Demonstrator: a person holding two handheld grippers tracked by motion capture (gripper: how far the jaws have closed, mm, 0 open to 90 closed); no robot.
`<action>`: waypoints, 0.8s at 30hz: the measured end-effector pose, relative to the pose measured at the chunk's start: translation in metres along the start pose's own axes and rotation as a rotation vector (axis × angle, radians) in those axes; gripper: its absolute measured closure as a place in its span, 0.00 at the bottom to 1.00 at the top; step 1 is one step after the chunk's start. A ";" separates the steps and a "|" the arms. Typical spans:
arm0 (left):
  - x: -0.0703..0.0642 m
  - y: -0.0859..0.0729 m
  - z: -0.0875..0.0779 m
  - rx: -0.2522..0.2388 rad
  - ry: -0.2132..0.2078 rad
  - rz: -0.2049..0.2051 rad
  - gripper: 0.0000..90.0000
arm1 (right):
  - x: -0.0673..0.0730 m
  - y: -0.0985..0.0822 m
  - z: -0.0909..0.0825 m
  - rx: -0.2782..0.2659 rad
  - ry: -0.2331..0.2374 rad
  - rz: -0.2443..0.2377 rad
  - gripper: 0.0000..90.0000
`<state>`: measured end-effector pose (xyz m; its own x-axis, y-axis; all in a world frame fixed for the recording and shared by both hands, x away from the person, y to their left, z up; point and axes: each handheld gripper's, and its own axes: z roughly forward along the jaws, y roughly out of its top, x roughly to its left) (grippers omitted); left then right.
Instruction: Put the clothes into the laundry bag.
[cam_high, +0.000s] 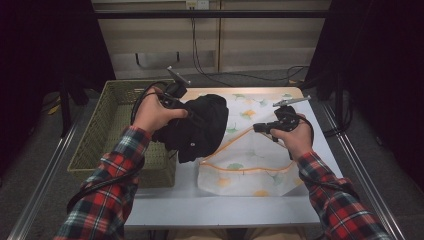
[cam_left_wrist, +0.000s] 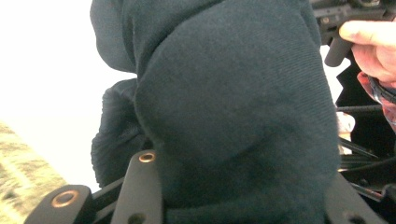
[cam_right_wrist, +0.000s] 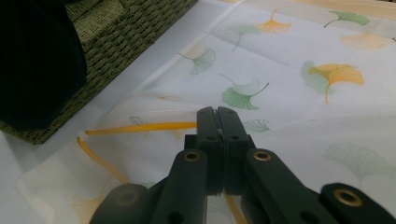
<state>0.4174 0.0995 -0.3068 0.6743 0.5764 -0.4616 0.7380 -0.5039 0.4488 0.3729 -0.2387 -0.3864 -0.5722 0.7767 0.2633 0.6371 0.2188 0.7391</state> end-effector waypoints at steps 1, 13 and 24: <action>0.000 -0.001 0.003 0.005 -0.010 0.003 0.69 | 0.000 0.000 0.000 -0.002 -0.002 0.000 1.00; -0.016 -0.012 0.032 0.030 -0.047 0.029 0.69 | 0.003 0.003 0.004 -0.015 -0.013 -0.002 1.00; -0.021 -0.018 0.044 0.057 -0.066 0.084 0.69 | 0.004 0.004 0.004 -0.022 -0.017 0.000 1.00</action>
<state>0.3911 0.0684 -0.3391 0.7331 0.4878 -0.4739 0.6775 -0.5856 0.4452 0.3750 -0.2322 -0.3844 -0.5636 0.7865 0.2527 0.6252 0.2062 0.7527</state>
